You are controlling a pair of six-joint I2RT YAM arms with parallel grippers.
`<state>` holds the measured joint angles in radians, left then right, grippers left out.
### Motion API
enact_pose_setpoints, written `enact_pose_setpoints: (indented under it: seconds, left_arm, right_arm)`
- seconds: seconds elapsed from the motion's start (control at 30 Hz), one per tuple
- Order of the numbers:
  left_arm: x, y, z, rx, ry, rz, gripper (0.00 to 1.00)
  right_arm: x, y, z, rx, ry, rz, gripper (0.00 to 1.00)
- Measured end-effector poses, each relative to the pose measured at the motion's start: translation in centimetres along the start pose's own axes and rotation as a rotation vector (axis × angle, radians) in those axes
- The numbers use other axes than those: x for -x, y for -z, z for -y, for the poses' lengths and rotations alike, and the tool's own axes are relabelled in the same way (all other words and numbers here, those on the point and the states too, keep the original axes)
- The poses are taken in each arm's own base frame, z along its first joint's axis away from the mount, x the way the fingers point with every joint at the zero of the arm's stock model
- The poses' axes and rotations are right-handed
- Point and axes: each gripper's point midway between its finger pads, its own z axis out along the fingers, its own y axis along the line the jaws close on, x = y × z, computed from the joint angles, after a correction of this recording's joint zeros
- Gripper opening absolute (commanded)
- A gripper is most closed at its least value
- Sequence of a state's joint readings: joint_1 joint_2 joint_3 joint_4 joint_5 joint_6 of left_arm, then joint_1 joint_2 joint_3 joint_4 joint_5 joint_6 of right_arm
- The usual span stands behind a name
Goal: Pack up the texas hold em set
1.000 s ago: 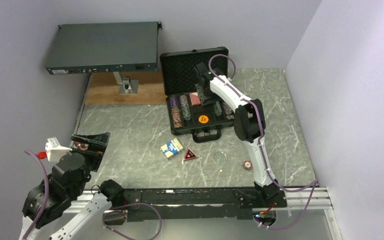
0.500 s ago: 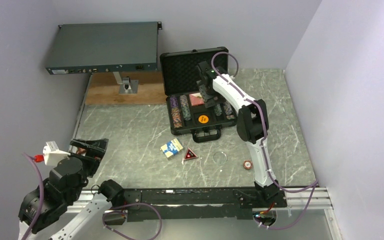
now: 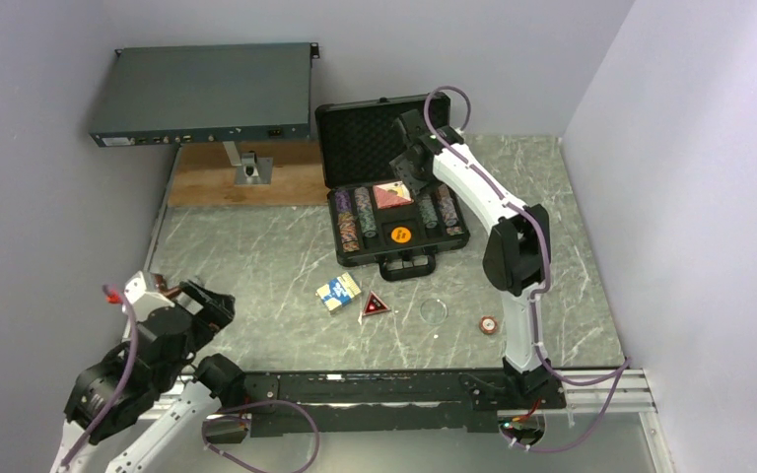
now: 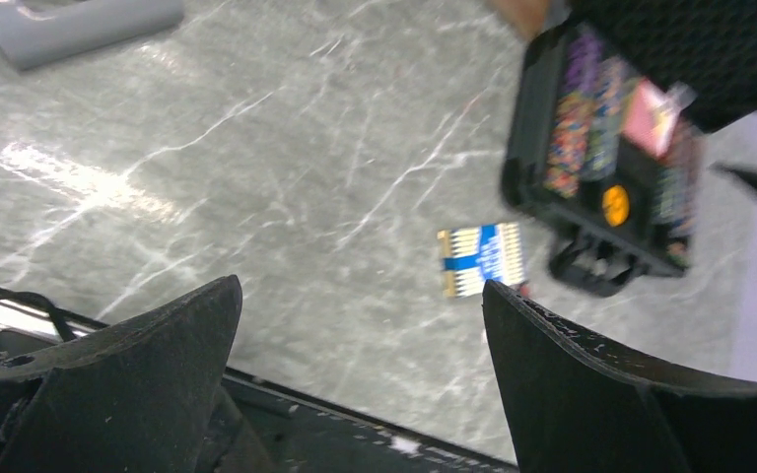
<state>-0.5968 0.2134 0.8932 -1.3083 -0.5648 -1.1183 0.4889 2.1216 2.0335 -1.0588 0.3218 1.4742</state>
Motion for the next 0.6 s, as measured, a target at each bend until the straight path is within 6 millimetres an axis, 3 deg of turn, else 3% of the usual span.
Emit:
enact_pose_setpoints:
  seconds: [0.13, 0.3, 0.47, 0.6]
  left_arm:
    - [-1.7, -0.8, -1.2, 0.045, -0.115, -0.058, 1.0]
    - [-2.3, -0.9, -0.9, 0.026, -0.227, -0.104, 1.0]
    - [-3.2, -1.3, 0.0, 0.003, -0.33, -0.167, 1.0]
    - [-3.7, -1.4, 1.5, -0.07, -0.382, -0.195, 0.98]
  right_arm:
    - [-0.4, 0.7, -2.0, 0.111, 0.119, -0.012, 0.36]
    - [-1.3, -0.1, -3.3, 0.2, 0.249, -0.033, 0.16]
    - [-2.1, -1.5, -5.6, 0.288, 0.35, -0.037, 0.06]
    - [-2.6, -3.4, -6.2, 0.309, 0.395, -0.032, 0.01]
